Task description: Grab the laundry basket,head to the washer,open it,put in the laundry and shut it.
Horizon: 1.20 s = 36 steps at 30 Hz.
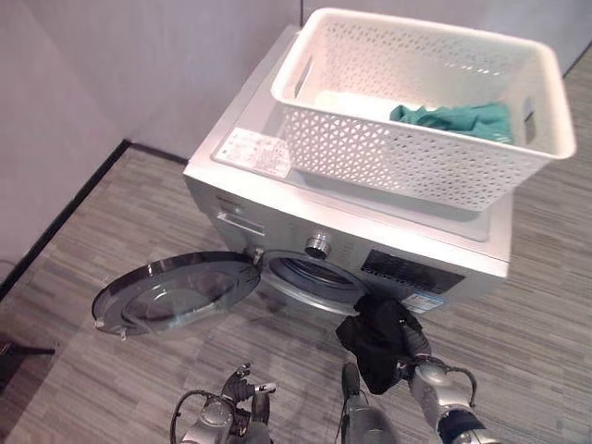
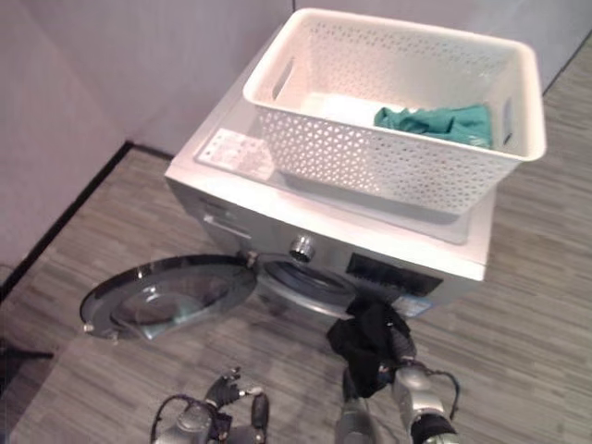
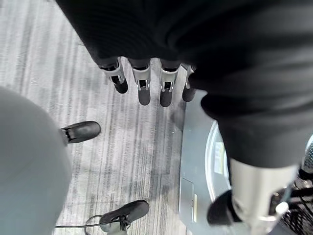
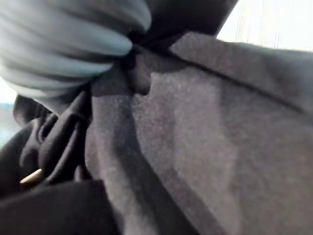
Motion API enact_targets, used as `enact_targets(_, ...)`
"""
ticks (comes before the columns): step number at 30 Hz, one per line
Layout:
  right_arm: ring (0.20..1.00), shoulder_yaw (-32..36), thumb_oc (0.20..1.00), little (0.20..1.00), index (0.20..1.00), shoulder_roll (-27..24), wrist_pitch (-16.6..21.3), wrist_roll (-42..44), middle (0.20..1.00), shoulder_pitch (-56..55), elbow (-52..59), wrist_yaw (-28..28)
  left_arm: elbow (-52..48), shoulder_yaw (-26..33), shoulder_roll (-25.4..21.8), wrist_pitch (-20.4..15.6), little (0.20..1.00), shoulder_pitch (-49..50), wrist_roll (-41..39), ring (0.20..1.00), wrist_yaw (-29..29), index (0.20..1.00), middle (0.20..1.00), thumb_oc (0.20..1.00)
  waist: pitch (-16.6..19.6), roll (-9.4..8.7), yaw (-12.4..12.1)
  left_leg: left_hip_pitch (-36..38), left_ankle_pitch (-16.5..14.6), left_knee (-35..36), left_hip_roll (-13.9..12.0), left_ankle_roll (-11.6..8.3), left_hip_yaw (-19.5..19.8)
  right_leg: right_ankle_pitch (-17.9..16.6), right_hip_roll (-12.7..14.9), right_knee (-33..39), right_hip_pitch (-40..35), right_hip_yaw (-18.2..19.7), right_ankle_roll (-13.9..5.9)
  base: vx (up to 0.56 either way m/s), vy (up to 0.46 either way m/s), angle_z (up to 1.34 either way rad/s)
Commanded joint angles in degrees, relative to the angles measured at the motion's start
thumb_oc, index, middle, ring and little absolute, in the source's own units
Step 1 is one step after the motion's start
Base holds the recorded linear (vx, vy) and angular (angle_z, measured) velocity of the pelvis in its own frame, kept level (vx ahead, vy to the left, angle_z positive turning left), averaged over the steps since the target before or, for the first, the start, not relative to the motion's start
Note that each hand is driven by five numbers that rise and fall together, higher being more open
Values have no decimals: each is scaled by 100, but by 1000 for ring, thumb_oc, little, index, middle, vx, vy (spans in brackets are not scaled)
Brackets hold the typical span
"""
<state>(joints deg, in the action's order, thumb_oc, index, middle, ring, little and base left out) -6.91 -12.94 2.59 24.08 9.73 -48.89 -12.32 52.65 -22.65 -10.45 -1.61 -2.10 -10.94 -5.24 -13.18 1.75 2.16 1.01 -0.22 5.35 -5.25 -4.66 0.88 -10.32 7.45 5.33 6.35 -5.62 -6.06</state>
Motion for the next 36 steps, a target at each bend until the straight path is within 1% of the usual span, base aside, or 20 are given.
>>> enact_targets(1, 200, 139, 200, 200, 200, 530, 682, 1538, 200, 1107, -841, -128, -336, -491, -44, -298, 1000, -494, -404, 1000, -234, 1000, 1000, 1000, -496, -80, -244, -468, -278, -377, 253, 263, -40, 565, 572, -297, 43, -227, -324, -172, 57, -3)
enact_targets(4, 200, 178, 200, 200, 200, 784, 804, 2104, 200, 1415, -1271, -103, -610, -692, -97, -357, 1000, -609, -502, 1000, -307, 1000, 1000, 1000, -659, 29, -327, -744, -271, -549, 293, 239, -1, 542, 630, -303, 154, -274, -325, -98, 30, 20)
enact_targets(8, 200, 228, 200, 200, 200, 1018, 863, 2591, 200, 1799, -1768, -60, -853, -925, -135, -423, 1000, -763, -580, 1000, -385, 1000, 1000, 1000, -854, 161, -437, -1126, -346, -919, 367, 224, 17, 513, 722, -349, 321, -308, -334, -75, 34, 20)
enact_targets(9, 200, 237, 200, 200, 200, 1016, 865, 2598, 200, 1820, -1782, -53, -859, -926, -142, -418, 1000, -774, -583, 1000, -387, 1000, 1000, 1000, -852, 158, -444, -1160, -362, -956, 368, 226, 15, 513, 723, -357, 343, -304, -335, -103, 63, 5)
enact_targets(11, 200, 263, 200, 200, 200, 1133, 952, 2927, 200, 1993, -1847, -2, -1025, -1033, -188, -452, 1000, -864, -613, 1000, -419, 1000, 1000, 1000, -997, 199, -478, -1431, -437, -1256, 415, 210, -12, 491, 776, -428, 515, -240, -335, -98, 60, 8)
enact_targets(13, 200, 227, 200, 200, 200, 1177, 988, 2981, 200, 2063, -1883, -6, -1004, -1082, -174, -467, 1000, -893, -635, 1000, -437, 1000, 1000, 1000, -1052, 210, -497, -1561, -473, -1393, 429, 201, -37, 489, 801, -470, 601, -212, -331, -102, 45, 5)
enact_targets(15, 200, 187, 200, 200, 200, 1231, 1021, 3079, 200, 2326, -1974, -42, -951, -1238, -126, -530, 1000, -1063, -697, 1000, -497, 1000, 1000, 1000, -1168, 217, -537, -1972, -582, -1812, 434, 184, -81, 489, 881, -631, 894, -176, -334, -160, 54, 1)
enact_targets(18, 200, 254, 200, 200, 200, 1238, 1084, 3182, 200, 2536, -1944, -76, -965, -1302, -122, -551, 1000, -1184, -722, 1000, -555, 1000, 1000, 1000, -1220, 212, -547, -2247, -643, -2066, 442, 171, -105, 522, 930, -791, 1114, -186, -325, -101, 28, -5)
enact_targets(20, 200, 295, 200, 200, 200, 1217, 1125, 3247, 200, 2604, -1923, -75, -979, -1323, -124, -544, 1000, -1201, -730, 1000, -556, 1000, 1000, 1000, -1236, 214, -559, -2355, -747, -2236, 417, 160, -99, 590, 911, -912, 1204, -177, -318, -63, 16, 2)
enact_targets(21, 200, 339, 200, 200, 200, 1210, 1236, 3325, 200, 2718, -1809, -146, -1066, -1348, -153, -557, 1000, -1234, -761, 1000, -562, 1000, 1000, 1000, -1256, 199, -538, -2509, -765, -2380, 422, 151, -109, 606, 933, -1034, 1365, -148, -302, -69, 22, 2)
enact_targets(22, 200, 440, 200, 200, 200, 1191, 1315, 3427, 200, 2811, -1729, -190, -1118, -1361, -178, -543, 1000, -1229, -779, 1000, -581, 1000, 1000, 1000, -1281, 208, -545, -2601, -861, -2551, 375, 145, -104, 685, 905, -1171, 1465, -129, -294, -110, 28, 2)
enact_targets(25, 200, 648, 200, 200, 200, 1104, 1471, 3575, 200, 3146, -1676, -284, -1242, -1452, -221, -518, 1000, -1298, -793, 1000, -561, 1000, 1000, 1000, -1334, 212, -559, -2917, -939, -2879, 351, 175, -84, 758, 939, -1463, 1781, -122, -280, -85, 15, -3)
enact_targets(26, 200, 653, 200, 200, 200, 1102, 1471, 3576, 200, 3152, -1682, -282, -1242, -1454, -221, -517, 1000, -1301, -794, 1000, -561, 1000, 1000, 1000, -1329, 224, -571, -2932, -984, -2921, 332, 170, -80, 792, 923, -1496, 1794, -120, -280, -84, -5, 1)
enact_targets(27, 200, 664, 200, 200, 200, 1038, 1548, 3610, 200, 3385, -1614, -321, -1265, -1532, -230, -524, 1000, -1355, -784, 1000, -561, 1000, 1000, 1000, -1381, 252, -588, -3152, -1051, -3157, 328, 182, -32, 851, 944, -1704, 1979, -132, -274, -87, -11, 3)
enact_targets(29, 200, 730, 200, 200, 200, 905, 1591, 3627, 200, 3668, -1606, -342, -1315, -1582, -259, -517, 1000, -1404, -748, 1000, -530, 1000, 1000, 1000, -1410, 307, -615, -3410, -1105, -3394, 354, 192, 37, 921, 966, -1941, 2219, -149, -259, -103, -7, 4)
enact_targets(30, 200, 779, 200, 200, 200, 839, 1653, 3677, 200, 3813, -1544, -352, -1388, -1600, -287, -521, 1000, -1406, -732, 1000, -513, 1000, 1000, 1000, -1416, 347, -644, -3536, -1132, -3494, 369, 197, 57, 964, 983, -2056, 2342, -162, -251, -50, 4, 9)
enact_targets(32, 200, 837, 200, 200, 200, 755, 1700, 3691, 200, 3917, -1485, -358, -1439, -1601, -312, -515, 1000, -1397, -716, 1000, -493, 1000, 1000, 1000, -1390, 368, -667, -3663, -1157, -3599, 376, 200, 79, 999, 987, -2159, 2461, -161, -248, -38, 9, 17)
enact_targets(33, 200, 851, 200, 200, 200, 618, 1841, 3715, 200, 4098, -1267, -409, -1533, -1592, -392, -493, 1000, -1316, -658, 1000, -451, 1000, 1000, 1000, -1371, 418, -708, -3902, -1215, -3810, 373, 222, 117, 1087, 979, -2409, 2713, -140, -228, -52, 19, 18)
enact_targets(35, 200, 856, 200, 200, 200, 571, 1920, 3693, 200, 4161, -1161, -455, -1552, -1562, -418, -485, 1000, -1275, -638, 1000, -441, 1000, 1000, 1000, -1341, 435, -741, -4037, -1253, -3940, 372, 230, 132, 1141, 981, -2550, 2853, -142, -215, -28, 13, 9)
enact_targets(36, 200, 893, 200, 200, 200, 436, 2035, 3709, 200, 4354, -1065, -529, -1569, -1533, -457, -502, 1000, -1232, -638, 1000, -428, 1000, 1000, 1000, -1314, 474, -796, -4216, -1294, -4083, 366, 251, 179, 1222, 980, -2741, 3034, -135, -201, 0, 0, 0)
